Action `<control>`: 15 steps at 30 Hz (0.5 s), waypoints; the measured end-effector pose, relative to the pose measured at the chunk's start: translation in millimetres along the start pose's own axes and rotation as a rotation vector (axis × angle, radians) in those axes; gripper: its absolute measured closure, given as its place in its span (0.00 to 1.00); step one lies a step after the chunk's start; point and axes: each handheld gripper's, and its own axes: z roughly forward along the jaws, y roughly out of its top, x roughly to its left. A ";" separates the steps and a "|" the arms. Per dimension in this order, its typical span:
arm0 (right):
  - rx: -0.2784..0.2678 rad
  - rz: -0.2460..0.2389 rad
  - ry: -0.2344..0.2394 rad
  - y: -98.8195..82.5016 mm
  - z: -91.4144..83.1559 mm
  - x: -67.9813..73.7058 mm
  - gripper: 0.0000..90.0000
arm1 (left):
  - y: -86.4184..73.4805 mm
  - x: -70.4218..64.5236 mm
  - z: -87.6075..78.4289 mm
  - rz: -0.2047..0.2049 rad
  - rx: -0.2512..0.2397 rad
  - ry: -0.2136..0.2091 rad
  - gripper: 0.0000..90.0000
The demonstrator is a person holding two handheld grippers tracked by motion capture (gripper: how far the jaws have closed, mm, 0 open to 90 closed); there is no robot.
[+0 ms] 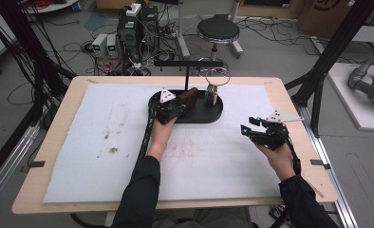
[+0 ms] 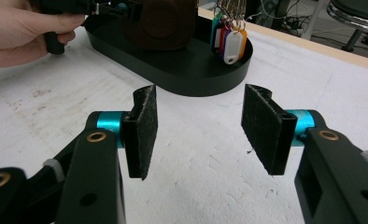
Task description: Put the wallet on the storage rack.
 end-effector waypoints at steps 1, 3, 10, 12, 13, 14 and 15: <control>0.001 -0.002 0.000 0.0 -0.1 -0.1 0.52 | 0.0 0.0 0.0 0.003 0.001 0.001 0.72; 0.000 -0.002 -0.001 0.0 -0.2 -0.1 0.52 | 0.1 -0.3 -0.3 0.006 0.006 0.002 0.71; 0.000 -0.001 0.001 0.2 0.2 0.8 0.52 | -1.7 -1.1 1.0 0.005 0.025 -0.020 0.63; 0.001 -0.003 0.000 0.3 0.3 1.2 0.52 | -2.0 -1.3 1.1 0.003 0.033 -0.015 0.60; 0.001 -0.003 -0.001 0.3 0.3 1.3 0.52 | -2.2 -1.0 0.8 0.002 0.036 -0.013 0.58; 0.002 -0.005 -0.001 0.3 0.2 1.3 0.52 | -2.3 -0.9 0.5 0.001 0.038 -0.011 0.57; 0.001 -0.005 -0.001 0.3 0.1 1.5 0.52 | -2.4 -1.1 0.2 0.000 0.036 -0.008 0.57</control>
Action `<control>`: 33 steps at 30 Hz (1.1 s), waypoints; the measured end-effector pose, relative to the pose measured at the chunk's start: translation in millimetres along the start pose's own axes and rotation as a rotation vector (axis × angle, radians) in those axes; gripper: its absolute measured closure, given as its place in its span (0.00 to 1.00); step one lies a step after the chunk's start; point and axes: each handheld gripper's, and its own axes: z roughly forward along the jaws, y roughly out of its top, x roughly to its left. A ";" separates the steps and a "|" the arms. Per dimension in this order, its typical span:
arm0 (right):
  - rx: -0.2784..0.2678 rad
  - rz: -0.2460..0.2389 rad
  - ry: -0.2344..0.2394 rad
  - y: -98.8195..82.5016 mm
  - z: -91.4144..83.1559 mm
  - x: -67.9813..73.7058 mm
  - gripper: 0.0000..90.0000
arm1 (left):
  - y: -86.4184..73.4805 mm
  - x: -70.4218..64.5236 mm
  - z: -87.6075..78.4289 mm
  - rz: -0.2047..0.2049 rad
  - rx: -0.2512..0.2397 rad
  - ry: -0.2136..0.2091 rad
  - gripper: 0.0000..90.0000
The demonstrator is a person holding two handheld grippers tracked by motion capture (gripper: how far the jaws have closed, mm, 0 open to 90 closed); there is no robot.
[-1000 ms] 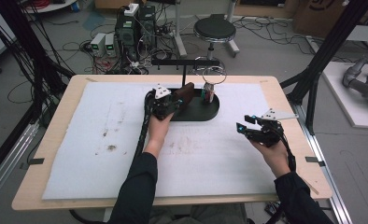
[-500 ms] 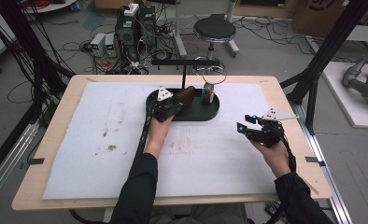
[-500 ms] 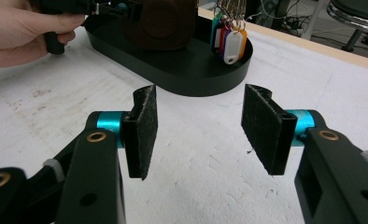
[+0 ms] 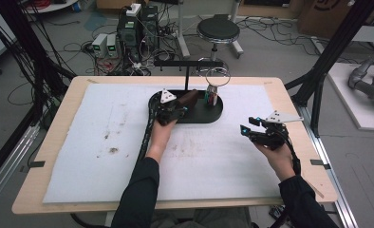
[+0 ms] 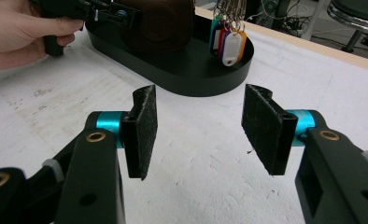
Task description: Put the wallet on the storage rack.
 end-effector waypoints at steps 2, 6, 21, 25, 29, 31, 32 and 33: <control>0.000 0.001 -0.001 0.0 -0.1 0.2 0.52 | 0.1 0.0 -1.6 0.004 -0.003 0.007 0.55; -0.001 0.002 0.000 0.1 0.0 0.0 0.51 | 1.9 -1.0 -6.4 0.031 0.015 0.016 0.45; 0.002 0.007 -0.004 0.0 -0.4 0.0 0.50 | 14.0 -13.8 -57.1 0.061 -0.004 -0.032 0.29; 0.005 0.009 -0.005 -0.1 -0.1 -0.4 0.50 | 15.7 -20.6 -76.5 0.076 -0.010 -0.047 0.29; 0.004 0.011 -0.005 -0.3 -0.5 -1.5 0.50 | 12.6 -25.5 -97.1 0.094 -0.019 -0.056 0.29; 0.006 0.013 -0.006 -0.4 -0.9 -1.6 0.50 | 9.3 -26.1 -107.9 0.109 -0.023 -0.065 0.29; 0.006 0.016 -0.007 -0.3 -1.0 -1.5 0.50 | 7.1 -26.3 -112.9 0.103 -0.031 -0.073 0.29; 0.003 0.014 -0.009 -0.4 -1.1 -2.0 0.50 | 5.0 -25.9 -117.6 0.097 -0.038 -0.082 0.29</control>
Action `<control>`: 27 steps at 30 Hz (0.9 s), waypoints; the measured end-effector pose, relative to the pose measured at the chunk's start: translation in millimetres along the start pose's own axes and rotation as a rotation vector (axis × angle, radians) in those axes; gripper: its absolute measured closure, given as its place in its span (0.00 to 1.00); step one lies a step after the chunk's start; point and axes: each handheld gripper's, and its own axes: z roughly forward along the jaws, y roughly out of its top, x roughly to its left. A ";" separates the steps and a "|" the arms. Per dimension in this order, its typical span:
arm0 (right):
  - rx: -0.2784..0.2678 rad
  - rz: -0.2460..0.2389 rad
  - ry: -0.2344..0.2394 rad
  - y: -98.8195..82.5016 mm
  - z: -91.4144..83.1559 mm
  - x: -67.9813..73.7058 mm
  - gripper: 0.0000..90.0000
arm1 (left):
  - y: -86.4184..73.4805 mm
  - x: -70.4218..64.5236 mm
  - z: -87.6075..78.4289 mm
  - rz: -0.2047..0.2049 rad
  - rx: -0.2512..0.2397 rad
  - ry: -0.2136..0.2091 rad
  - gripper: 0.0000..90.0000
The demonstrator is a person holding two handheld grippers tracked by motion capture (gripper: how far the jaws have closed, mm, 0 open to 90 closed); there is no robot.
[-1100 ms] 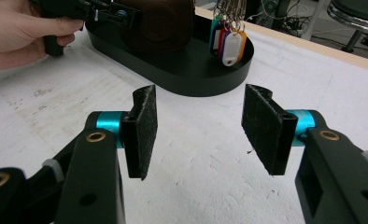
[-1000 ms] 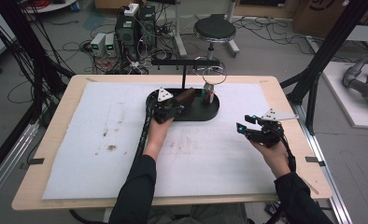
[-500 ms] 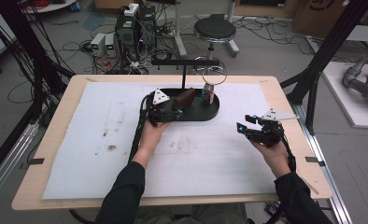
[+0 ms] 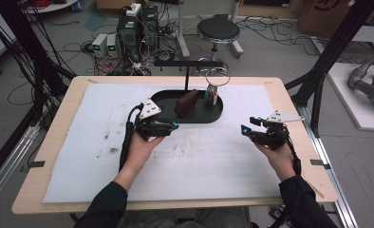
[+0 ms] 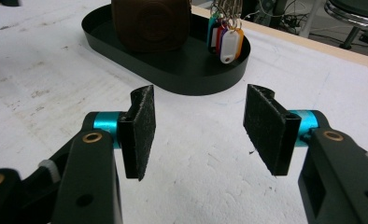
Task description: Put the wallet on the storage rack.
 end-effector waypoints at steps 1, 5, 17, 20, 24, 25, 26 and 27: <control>0.001 0.000 0.000 0.0 0.0 -0.2 0.49 | -2.1 -0.3 -4.7 -0.011 -0.007 -0.009 0.29; 0.003 0.004 -0.002 -0.2 -0.5 -0.5 0.49 | -10.1 -0.3 -20.7 -0.021 -0.004 -0.019 0.28; 0.005 0.005 -0.020 -1.4 -2.1 -1.7 0.48 | -41.2 8.7 -63.9 -0.033 -0.022 0.034 0.28; 0.007 -0.002 -0.025 -1.5 -2.0 -0.5 0.48 | -48.7 12.6 -68.3 -0.056 -0.023 0.043 0.28; 0.013 -0.007 -0.030 -1.8 -0.6 0.4 0.48 | -49.8 14.5 -70.8 -0.055 -0.033 0.050 0.28; 0.016 -0.003 -0.030 -1.9 -0.5 0.8 0.48 | -49.3 14.3 -71.2 -0.055 -0.038 0.053 0.28; 0.017 -0.004 -0.031 -2.1 -0.5 0.8 0.48 | -48.8 14.2 -71.6 -0.048 -0.041 0.057 0.28; 0.016 -0.005 -0.033 -2.3 -0.8 1.0 0.48 | -48.5 14.0 -71.7 -0.043 -0.043 0.060 0.28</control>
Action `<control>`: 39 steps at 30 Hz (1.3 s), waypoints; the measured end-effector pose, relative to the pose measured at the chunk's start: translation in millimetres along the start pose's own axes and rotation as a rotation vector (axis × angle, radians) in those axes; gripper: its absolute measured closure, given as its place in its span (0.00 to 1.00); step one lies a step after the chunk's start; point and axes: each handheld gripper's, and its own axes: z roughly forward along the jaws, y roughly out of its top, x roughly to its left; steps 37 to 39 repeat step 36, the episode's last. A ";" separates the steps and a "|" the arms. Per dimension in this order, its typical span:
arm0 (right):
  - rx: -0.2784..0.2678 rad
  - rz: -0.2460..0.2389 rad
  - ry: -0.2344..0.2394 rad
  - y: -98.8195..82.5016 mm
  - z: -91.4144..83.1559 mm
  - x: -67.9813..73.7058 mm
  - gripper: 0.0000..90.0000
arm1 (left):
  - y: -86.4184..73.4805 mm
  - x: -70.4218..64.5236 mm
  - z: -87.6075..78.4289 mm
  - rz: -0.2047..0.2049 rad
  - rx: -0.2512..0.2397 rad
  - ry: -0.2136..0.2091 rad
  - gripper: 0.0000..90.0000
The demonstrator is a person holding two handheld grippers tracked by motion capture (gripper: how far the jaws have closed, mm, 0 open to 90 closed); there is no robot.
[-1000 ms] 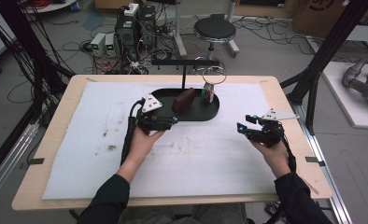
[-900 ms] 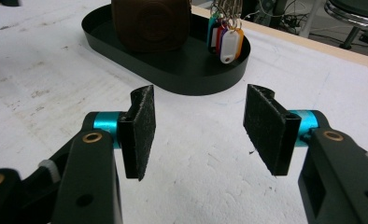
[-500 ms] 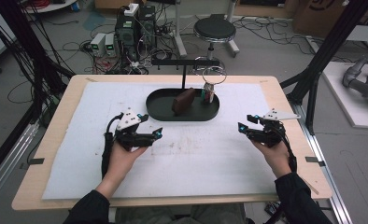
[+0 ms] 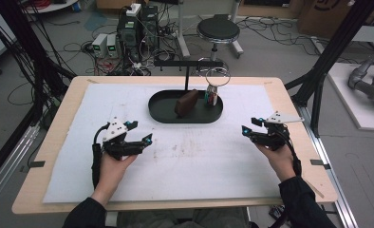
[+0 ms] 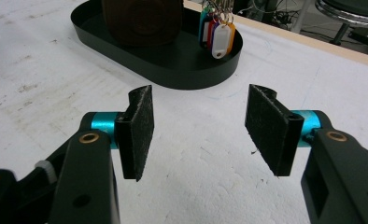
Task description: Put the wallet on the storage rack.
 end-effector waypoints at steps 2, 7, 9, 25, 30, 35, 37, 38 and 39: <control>-0.002 -0.002 -0.002 -0.4 -0.6 0.0 0.48 | 0.7 0.0 -0.3 0.018 0.001 0.009 0.28; -0.002 0.006 -0.007 -1.4 -1.6 -1.8 0.48 | 1.4 -0.6 -3.0 0.014 -0.012 0.012 0.28; -0.001 0.009 -0.006 -1.6 -1.7 -2.0 0.48 | 1.6 0.0 -3.6 0.016 -0.012 0.016 0.28; 0.005 0.013 -0.012 -4.1 -4.6 -4.2 0.47 | 0.7 4.3 -1.0 0.007 -0.013 0.026 0.28; 0.004 0.016 -0.016 -5.3 -6.7 -5.2 0.47 | 1.3 3.7 1.2 0.007 -0.011 0.023 0.28; 0.003 0.017 -0.019 -6.1 -7.7 -6.0 0.47 | 1.8 4.0 2.6 0.006 -0.012 0.022 0.28; 0.003 0.016 -0.020 -6.3 -7.8 -6.2 0.47 | 2.1 4.5 2.9 0.005 -0.014 0.024 0.28; 0.003 0.016 -0.020 -6.3 -7.8 -6.2 0.47 | 2.1 4.5 2.9 0.005 -0.014 0.024 0.28; 0.003 0.016 -0.020 -6.3 -7.8 -6.2 0.47 | 2.1 4.5 2.9 0.005 -0.014 0.024 0.28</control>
